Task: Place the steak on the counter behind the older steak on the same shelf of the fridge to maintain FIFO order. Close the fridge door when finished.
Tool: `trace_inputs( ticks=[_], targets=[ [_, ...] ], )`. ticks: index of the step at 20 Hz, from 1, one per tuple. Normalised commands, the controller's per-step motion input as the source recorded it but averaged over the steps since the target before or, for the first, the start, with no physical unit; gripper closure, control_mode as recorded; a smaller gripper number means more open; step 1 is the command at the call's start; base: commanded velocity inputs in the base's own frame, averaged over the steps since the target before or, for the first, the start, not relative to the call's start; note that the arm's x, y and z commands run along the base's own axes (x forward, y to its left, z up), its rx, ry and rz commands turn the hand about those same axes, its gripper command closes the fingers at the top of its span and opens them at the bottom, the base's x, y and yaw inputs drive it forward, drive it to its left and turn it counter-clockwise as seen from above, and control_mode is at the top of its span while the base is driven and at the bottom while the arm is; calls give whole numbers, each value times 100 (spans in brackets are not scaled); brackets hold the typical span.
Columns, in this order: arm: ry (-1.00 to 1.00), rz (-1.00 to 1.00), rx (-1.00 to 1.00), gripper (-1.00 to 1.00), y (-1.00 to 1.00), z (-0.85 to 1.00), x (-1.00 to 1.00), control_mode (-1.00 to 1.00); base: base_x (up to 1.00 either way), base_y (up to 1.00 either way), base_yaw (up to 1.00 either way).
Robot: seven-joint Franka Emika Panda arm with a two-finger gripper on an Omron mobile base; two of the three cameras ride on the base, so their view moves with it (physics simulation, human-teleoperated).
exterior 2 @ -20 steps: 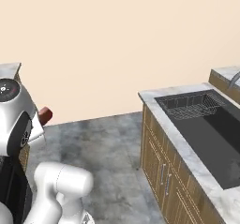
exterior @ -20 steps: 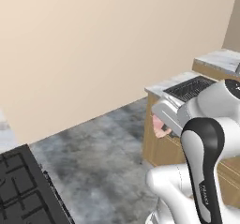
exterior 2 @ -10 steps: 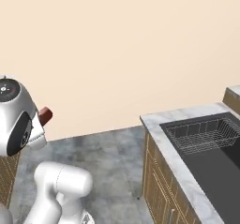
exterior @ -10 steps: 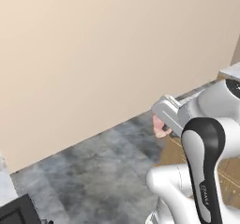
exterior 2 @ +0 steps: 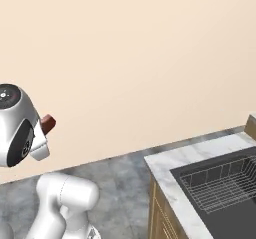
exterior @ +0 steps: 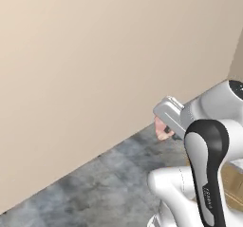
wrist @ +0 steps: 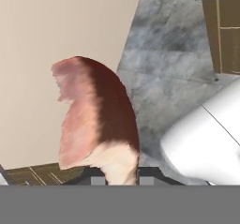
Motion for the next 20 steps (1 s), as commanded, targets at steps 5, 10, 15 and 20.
trace_inputs(
  ticks=[5,10,15,20],
  targets=[
    [0,0,0,100,0,0,0,100,100,4,-42],
    [0,0,0,100,0,0,0,100,100,19,-57],
    [0,0,0,100,0,0,0,100,100,33,-61],
    [0,0,0,100,0,0,0,100,100,61,-65]
  ],
)
